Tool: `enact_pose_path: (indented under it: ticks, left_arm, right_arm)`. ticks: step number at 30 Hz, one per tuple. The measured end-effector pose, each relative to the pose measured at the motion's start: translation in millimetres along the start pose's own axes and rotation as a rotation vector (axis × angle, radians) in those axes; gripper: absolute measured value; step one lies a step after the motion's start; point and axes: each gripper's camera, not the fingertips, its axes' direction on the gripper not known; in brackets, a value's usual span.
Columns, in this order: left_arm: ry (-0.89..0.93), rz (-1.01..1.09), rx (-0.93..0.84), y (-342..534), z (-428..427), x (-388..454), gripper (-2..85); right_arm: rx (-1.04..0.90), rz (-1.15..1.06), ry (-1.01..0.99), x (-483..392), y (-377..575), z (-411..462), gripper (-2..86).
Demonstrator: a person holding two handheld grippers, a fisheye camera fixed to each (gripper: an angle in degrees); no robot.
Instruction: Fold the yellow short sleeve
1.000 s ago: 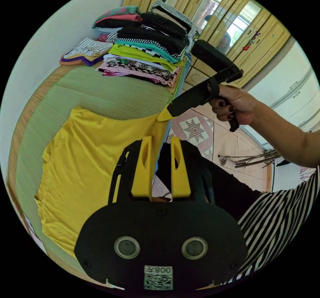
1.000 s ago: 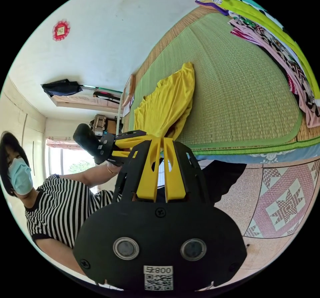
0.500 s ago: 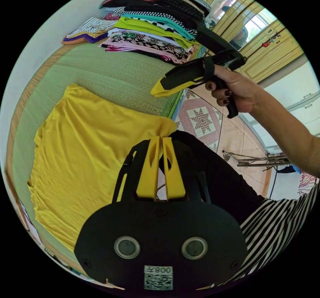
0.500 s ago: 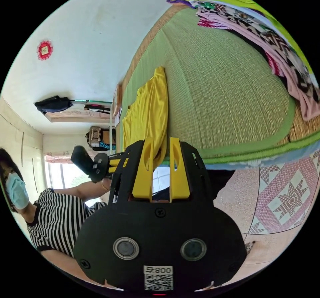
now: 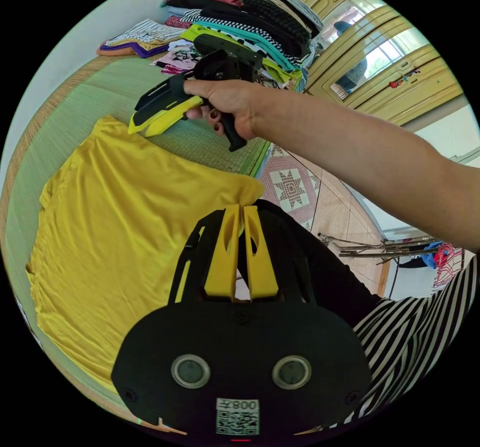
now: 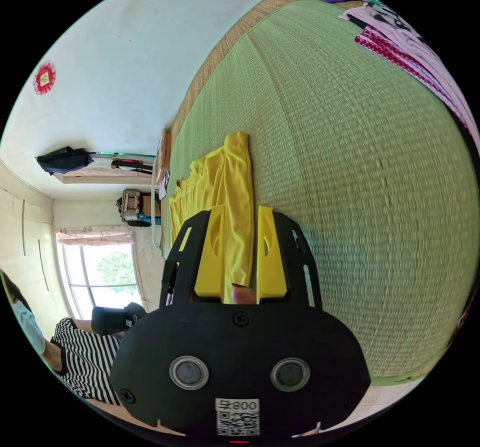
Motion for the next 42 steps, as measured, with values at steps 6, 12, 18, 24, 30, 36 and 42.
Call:
enact_pose_path:
  ticks: [6,12,18,24,30,36,42]
  left_arm:
    - [0.042,-0.008,0.008,-9,-21,1,1.0]
    - [0.070,-0.015,0.019,-17,-39,0,1.0]
    - [0.091,-0.021,0.029,-24,-51,-1,1.0]
    - [0.096,-0.021,0.030,-29,-52,0,1.0]
    - [0.100,-0.022,0.030,-33,-49,-2,1.0]
    - [0.096,-0.019,0.032,-34,-41,-4,1.0]
    - [0.096,-0.019,0.040,-31,-28,-7,1.0]
  right_arm:
    - [-0.006,-0.022,-0.029,0,-30,4,8.8]
    - [-0.032,-0.053,-0.065,-4,-55,11,8.5]
    - [-0.036,-0.061,-0.107,-3,-73,11,8.8]
    - [-0.033,-0.065,-0.124,-3,-85,8,8.7]
    - [-0.047,-0.054,-0.117,-5,-99,10,6.6]
    - [-0.043,-0.024,-0.127,0,-102,4,2.8]
    - [-0.032,-0.007,-0.141,-1,-102,-6,2.0]
